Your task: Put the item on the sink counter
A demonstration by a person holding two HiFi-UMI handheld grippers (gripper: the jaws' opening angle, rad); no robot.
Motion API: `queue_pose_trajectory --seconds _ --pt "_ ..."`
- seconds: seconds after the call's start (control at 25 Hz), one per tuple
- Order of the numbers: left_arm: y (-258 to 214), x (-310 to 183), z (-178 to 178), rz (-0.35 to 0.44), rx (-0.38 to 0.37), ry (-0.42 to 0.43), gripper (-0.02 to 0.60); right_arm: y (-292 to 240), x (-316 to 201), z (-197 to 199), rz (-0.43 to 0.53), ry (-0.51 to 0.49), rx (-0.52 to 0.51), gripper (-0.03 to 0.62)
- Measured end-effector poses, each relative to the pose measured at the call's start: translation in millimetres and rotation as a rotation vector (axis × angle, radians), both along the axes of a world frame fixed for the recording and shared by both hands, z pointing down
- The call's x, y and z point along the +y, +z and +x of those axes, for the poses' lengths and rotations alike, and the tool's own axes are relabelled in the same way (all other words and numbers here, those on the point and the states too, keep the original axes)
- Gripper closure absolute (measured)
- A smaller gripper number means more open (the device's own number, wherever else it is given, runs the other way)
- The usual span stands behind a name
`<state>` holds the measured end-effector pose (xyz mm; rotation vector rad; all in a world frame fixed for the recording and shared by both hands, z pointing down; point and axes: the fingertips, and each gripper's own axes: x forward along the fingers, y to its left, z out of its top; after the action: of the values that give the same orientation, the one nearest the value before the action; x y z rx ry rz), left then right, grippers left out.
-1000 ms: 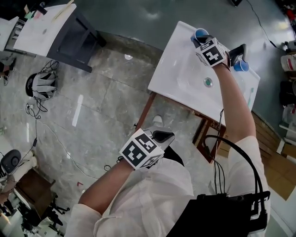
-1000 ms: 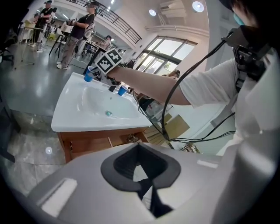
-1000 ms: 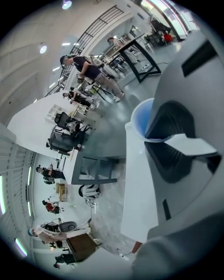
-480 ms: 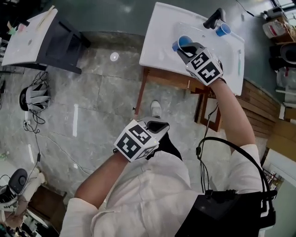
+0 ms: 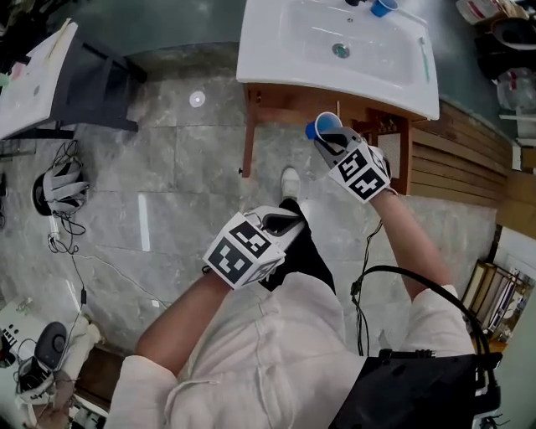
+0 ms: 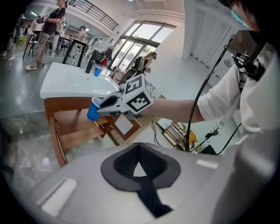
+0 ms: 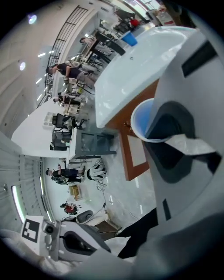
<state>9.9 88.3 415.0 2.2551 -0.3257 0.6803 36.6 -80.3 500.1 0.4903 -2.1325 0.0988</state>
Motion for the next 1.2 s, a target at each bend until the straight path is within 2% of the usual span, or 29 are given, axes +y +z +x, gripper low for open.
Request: queue_pose_trajectory --seconds 0.24,0.56,0.92,1.2 --pt "37.3 1.6 15.9 -0.044 -0.021 0.033 0.575 105.1 -16.5 31.3 -0.005 0.075 0.054 0.577" --pt "85.7 -29.0 36.0 -0.072 -0.029 0.020 0.577 227.2 -78.6 53.8 0.014 0.131 0.120 0.577" --pt "122.4 -52.2 34.8 -0.112 -0.036 -0.035 0.575 288.9 -142.4 59.6 0.060 0.124 0.179 0.577" --pt "132.1 -60.4 36.0 -0.133 -0.020 -0.062 0.575 310.7 -163.9 56.1 0.077 0.100 0.213 0.576"
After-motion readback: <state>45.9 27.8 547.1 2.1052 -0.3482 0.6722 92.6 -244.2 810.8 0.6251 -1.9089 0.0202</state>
